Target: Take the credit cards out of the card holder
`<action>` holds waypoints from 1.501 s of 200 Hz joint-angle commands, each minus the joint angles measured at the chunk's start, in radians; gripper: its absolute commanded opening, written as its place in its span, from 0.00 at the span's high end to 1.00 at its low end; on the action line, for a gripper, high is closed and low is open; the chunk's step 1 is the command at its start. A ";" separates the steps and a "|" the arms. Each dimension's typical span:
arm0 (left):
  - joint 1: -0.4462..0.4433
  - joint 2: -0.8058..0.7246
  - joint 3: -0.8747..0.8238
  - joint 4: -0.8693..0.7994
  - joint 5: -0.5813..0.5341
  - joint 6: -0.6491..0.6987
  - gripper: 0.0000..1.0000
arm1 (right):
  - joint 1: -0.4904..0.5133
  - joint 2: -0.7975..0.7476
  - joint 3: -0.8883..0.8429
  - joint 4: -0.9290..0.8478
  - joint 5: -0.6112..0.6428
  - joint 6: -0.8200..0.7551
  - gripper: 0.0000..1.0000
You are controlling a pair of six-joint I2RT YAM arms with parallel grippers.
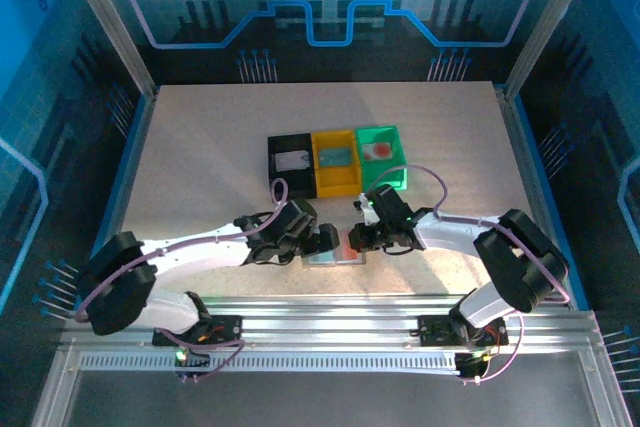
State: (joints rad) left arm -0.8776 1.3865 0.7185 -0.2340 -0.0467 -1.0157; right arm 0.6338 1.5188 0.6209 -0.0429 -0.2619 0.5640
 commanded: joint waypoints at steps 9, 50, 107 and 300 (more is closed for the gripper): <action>-0.030 0.050 0.033 0.030 0.005 -0.017 0.01 | -0.011 0.004 -0.006 -0.034 0.062 -0.018 1.00; -0.044 0.074 0.028 0.045 -0.003 -0.026 0.01 | -0.010 0.007 -0.009 -0.030 0.064 -0.016 1.00; -0.054 0.086 0.014 0.070 -0.004 -0.032 0.01 | -0.010 0.018 -0.007 -0.025 0.059 -0.013 1.00; -0.076 0.112 0.064 -0.040 -0.065 0.033 0.01 | -0.010 0.018 -0.007 -0.028 0.060 -0.013 1.00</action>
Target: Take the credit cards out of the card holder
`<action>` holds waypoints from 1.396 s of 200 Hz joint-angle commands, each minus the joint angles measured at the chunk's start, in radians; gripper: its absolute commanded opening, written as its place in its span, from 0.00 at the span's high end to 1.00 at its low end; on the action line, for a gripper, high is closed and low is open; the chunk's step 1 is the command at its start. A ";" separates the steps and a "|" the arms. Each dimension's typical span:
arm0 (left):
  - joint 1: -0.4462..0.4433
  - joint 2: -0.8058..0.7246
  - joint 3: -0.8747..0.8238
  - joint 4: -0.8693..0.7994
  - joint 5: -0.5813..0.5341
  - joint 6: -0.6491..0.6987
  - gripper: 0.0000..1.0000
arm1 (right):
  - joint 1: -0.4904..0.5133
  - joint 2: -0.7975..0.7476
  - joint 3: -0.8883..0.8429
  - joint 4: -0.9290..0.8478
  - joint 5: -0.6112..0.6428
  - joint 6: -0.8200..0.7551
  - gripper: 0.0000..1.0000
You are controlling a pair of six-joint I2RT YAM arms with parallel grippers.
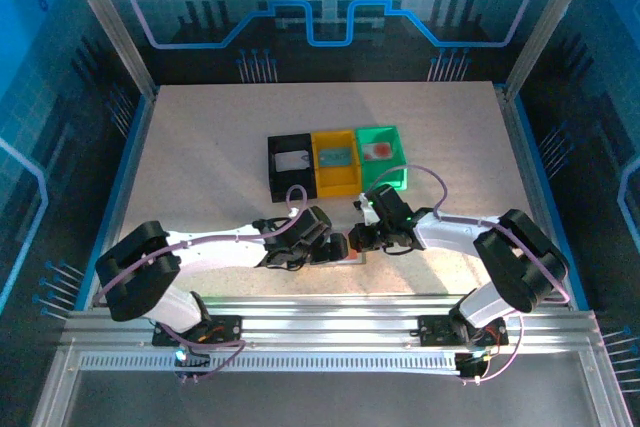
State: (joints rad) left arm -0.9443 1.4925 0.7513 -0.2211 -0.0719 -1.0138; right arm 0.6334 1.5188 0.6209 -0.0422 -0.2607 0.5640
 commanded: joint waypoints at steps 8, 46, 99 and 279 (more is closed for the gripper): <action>-0.011 0.009 0.037 -0.065 -0.050 0.038 0.01 | -0.010 0.018 -0.007 -0.028 0.060 -0.013 1.00; -0.020 0.027 0.044 -0.063 -0.058 0.038 0.01 | -0.010 0.016 -0.007 -0.028 0.058 -0.013 1.00; -0.031 0.059 0.072 -0.049 -0.048 0.037 0.01 | -0.010 0.016 -0.009 -0.031 0.058 -0.013 1.00; -0.040 0.026 0.043 0.044 -0.008 -0.005 0.01 | -0.010 0.007 -0.010 -0.035 0.058 -0.013 1.00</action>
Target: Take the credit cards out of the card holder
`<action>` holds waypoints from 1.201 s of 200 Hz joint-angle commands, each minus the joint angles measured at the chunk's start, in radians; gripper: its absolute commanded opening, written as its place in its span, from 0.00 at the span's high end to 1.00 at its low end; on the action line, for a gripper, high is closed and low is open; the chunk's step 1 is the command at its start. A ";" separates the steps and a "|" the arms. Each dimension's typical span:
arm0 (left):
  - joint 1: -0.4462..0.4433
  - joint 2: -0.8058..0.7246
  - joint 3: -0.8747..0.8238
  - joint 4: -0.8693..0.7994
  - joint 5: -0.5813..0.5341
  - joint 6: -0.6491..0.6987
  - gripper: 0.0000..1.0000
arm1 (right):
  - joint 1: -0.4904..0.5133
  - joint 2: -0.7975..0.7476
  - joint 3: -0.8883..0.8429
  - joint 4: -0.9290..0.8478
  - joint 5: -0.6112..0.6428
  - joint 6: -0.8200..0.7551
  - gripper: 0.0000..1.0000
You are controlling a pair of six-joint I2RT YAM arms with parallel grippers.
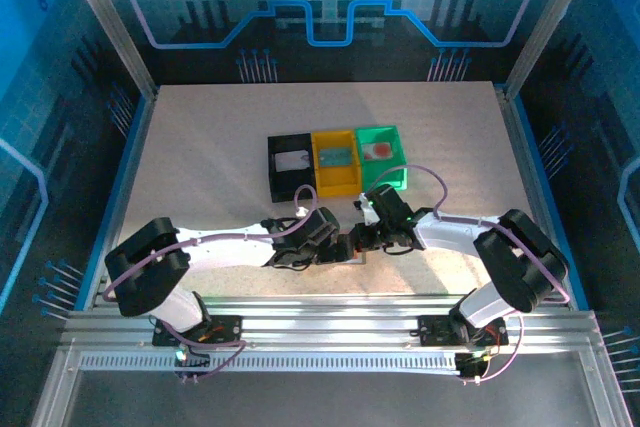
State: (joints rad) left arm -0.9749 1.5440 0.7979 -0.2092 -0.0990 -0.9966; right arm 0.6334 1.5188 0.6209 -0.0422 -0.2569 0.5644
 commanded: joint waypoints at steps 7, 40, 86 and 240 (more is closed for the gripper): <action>-0.011 -0.029 -0.005 0.034 0.019 -0.023 0.01 | -0.010 0.008 -0.010 -0.033 0.054 -0.013 1.00; -0.011 -0.047 -0.003 0.031 0.013 -0.024 0.01 | -0.008 0.007 -0.010 -0.035 0.054 -0.014 1.00; -0.013 -0.039 0.007 0.028 0.015 -0.024 0.01 | -0.010 0.004 -0.009 -0.036 0.054 -0.014 1.00; -0.014 -0.119 0.013 -0.073 -0.085 -0.001 0.01 | -0.011 0.007 -0.011 -0.039 0.053 -0.014 1.00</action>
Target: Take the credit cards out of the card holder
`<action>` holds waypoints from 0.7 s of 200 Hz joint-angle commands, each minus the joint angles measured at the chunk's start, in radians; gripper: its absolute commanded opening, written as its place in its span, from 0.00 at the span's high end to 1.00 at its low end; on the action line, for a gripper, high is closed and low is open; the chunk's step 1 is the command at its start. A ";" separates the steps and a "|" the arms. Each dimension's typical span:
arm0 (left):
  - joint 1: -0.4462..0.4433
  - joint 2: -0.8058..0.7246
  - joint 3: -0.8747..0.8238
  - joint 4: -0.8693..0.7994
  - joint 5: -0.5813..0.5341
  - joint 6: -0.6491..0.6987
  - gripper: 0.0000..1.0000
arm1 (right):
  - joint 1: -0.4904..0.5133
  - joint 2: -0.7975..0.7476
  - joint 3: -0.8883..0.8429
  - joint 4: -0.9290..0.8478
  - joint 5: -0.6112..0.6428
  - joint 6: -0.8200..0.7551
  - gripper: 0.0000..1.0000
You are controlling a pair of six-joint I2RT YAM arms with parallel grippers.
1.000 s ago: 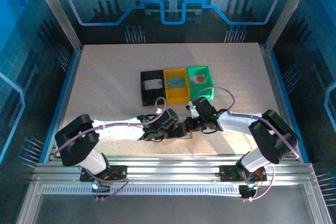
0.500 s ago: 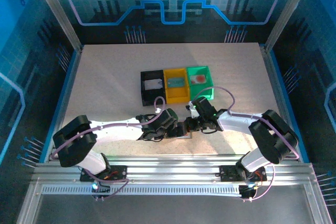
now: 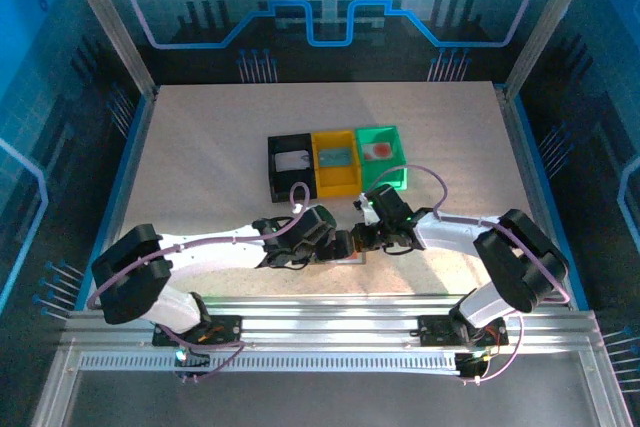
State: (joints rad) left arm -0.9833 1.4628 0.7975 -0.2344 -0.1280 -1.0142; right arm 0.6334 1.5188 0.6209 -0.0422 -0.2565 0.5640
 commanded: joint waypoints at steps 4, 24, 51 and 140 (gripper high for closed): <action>-0.006 -0.042 0.015 -0.058 -0.064 0.019 0.01 | -0.009 0.007 -0.010 -0.039 0.053 -0.013 1.00; -0.006 -0.064 0.026 -0.100 -0.098 0.029 0.01 | -0.010 0.006 -0.011 -0.039 0.052 -0.013 1.00; -0.005 -0.072 0.030 -0.120 -0.116 0.032 0.01 | -0.010 0.009 -0.008 -0.039 0.049 -0.013 1.00; -0.005 0.059 0.051 -0.022 -0.038 0.022 0.01 | -0.010 0.008 -0.010 -0.043 0.052 -0.015 1.00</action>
State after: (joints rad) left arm -0.9833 1.5009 0.8154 -0.2775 -0.1860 -0.9958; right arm 0.6334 1.5188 0.6209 -0.0425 -0.2565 0.5640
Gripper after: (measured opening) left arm 0.991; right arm 0.040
